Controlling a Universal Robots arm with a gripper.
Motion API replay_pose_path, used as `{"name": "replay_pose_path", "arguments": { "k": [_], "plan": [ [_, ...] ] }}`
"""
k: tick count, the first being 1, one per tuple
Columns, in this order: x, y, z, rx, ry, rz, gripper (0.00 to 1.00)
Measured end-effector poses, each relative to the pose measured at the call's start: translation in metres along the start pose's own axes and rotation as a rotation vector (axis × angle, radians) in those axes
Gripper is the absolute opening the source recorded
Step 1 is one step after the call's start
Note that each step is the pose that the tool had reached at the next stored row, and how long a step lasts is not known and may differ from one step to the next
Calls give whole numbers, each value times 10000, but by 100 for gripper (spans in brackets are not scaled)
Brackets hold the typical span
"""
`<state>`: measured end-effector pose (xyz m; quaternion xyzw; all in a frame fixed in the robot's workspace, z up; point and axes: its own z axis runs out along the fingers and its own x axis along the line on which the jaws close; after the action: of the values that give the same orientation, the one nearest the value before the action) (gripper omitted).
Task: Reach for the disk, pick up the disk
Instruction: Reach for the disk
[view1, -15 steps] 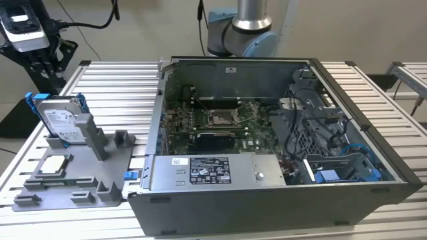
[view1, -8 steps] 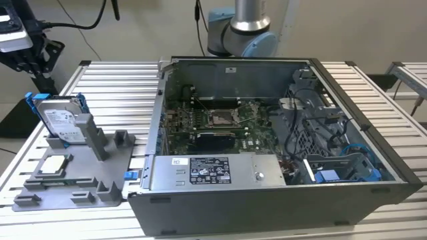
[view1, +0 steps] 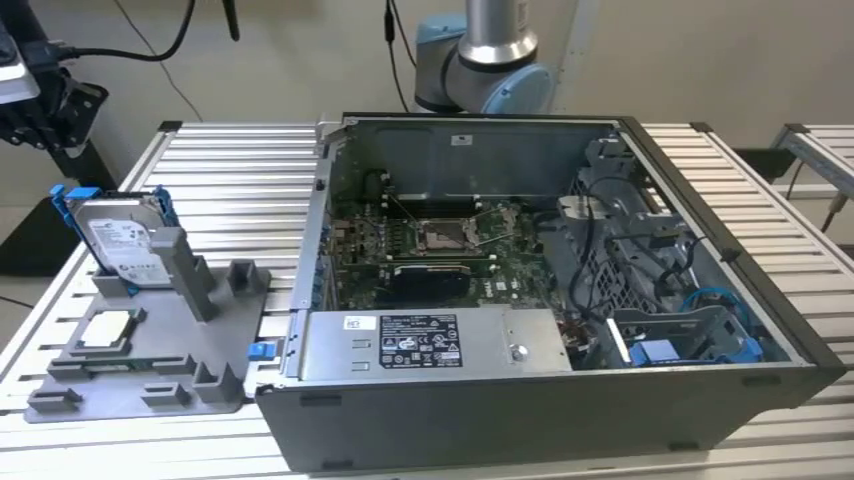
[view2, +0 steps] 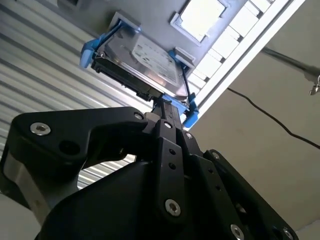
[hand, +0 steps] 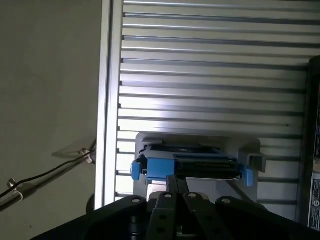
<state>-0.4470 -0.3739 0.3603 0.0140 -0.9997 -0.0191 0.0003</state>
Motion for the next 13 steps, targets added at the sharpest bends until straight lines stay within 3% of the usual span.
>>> {"name": "replay_pose_path", "arguments": {
  "k": [13],
  "plan": [
    [23,16,17,2,2,-16,0]
  ]
}}
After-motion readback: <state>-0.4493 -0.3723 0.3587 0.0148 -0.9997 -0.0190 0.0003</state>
